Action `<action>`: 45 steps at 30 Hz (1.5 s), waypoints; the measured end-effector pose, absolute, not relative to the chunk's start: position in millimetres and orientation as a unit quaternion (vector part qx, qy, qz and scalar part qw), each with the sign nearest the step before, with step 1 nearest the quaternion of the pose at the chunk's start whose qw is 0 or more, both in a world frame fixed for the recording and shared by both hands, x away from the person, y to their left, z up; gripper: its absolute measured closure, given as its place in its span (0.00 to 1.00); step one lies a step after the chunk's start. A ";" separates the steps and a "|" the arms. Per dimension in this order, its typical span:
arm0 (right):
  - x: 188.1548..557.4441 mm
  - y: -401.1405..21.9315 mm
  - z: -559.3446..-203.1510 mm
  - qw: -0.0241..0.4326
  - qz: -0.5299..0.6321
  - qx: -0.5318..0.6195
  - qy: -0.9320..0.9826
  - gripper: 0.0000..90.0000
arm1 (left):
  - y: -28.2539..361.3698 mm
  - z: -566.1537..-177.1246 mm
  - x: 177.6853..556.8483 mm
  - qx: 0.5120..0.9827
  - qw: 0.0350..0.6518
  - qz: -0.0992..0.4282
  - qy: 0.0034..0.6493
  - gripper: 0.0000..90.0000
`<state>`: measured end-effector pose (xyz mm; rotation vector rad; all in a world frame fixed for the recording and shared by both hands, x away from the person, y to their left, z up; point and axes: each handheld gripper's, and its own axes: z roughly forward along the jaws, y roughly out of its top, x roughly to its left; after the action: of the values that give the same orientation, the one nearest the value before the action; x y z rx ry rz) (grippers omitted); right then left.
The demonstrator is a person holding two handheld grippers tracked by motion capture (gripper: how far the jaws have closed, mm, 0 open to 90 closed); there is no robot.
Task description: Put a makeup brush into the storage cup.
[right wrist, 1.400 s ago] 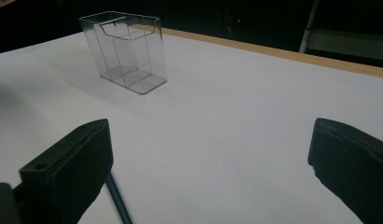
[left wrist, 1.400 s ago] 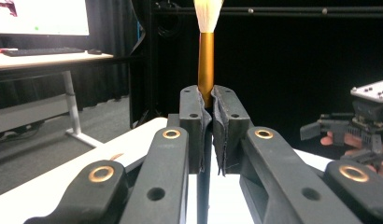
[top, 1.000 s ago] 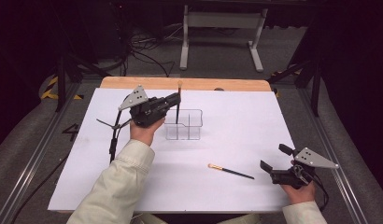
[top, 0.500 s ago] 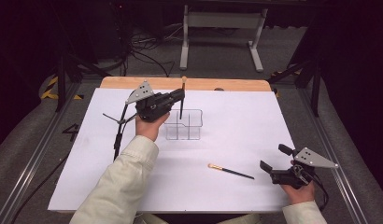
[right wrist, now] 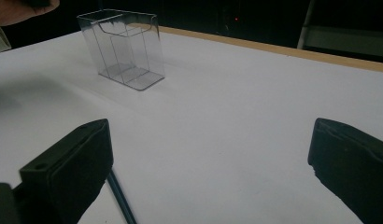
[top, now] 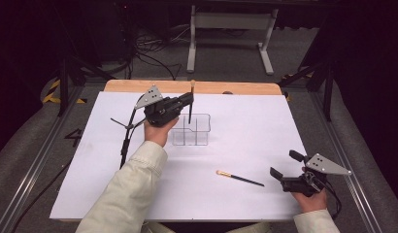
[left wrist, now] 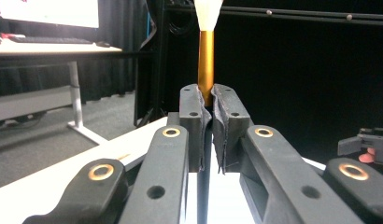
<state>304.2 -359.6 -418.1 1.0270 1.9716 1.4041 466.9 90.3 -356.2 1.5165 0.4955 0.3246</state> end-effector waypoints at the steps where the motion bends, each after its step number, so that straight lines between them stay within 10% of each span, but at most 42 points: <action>1: 304.2 -359.6 -418.1 0.253 0.517 0.378 0.725 0.01 | 89.3 -358.3 466.8 0.678 0.685 0.144 0.222 0.92; 41: 301.6 -357.2 -415.4 0.251 0.530 0.357 0.727 0.00 | 89.0 -390.9 470.2 0.700 0.657 0.130 0.248 0.91; 45: 302.0 -357.3 -415.5 0.252 0.529 0.357 0.728 0.00 | 89.4 -390.6 471.2 0.701 0.660 0.108 0.248 0.60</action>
<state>302.0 -357.3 -415.5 0.9702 1.9800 1.4384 471.2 89.4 -390.6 1.5855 0.5616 0.2453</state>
